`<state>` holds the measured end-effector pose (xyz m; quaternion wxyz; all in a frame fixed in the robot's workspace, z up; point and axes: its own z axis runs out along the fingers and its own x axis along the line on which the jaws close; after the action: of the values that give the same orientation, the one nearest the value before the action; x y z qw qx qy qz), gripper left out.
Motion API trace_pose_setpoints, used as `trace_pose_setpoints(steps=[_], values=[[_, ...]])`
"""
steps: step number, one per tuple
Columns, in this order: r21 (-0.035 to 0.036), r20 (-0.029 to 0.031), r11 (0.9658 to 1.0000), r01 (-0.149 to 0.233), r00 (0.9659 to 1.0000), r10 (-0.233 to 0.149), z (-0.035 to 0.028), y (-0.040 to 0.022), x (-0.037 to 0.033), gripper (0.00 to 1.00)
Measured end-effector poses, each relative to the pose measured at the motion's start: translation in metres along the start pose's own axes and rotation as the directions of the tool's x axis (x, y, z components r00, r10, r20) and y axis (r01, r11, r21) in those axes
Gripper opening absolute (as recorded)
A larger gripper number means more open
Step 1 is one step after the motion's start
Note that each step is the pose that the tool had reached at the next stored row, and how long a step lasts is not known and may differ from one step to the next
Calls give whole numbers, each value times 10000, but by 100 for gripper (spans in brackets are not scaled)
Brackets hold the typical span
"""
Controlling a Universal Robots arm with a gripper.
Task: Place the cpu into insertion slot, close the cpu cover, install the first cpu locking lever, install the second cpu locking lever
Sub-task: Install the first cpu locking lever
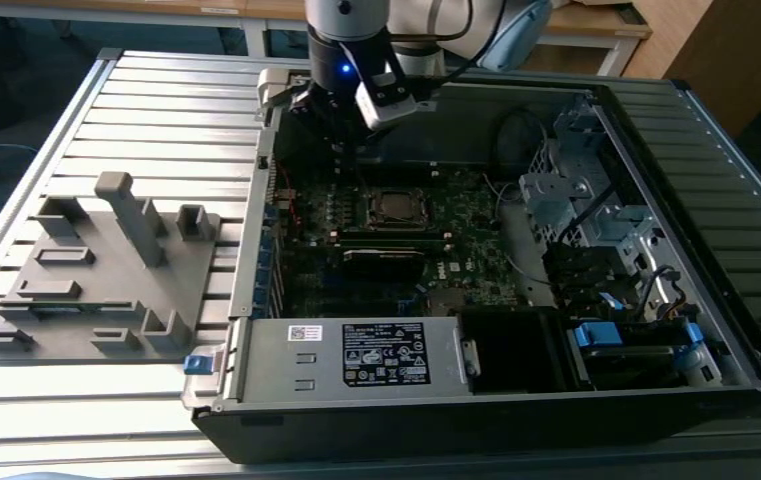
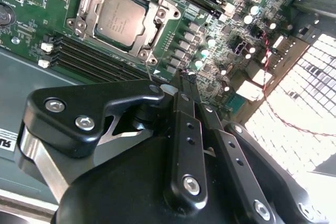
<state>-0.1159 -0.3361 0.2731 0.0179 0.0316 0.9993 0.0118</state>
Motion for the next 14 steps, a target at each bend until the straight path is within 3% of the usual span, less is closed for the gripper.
trace_pose_setpoints(steps=[14], values=[[0, 12, 10000, 0, 10000, 0, 18, -4, 60, 11]])
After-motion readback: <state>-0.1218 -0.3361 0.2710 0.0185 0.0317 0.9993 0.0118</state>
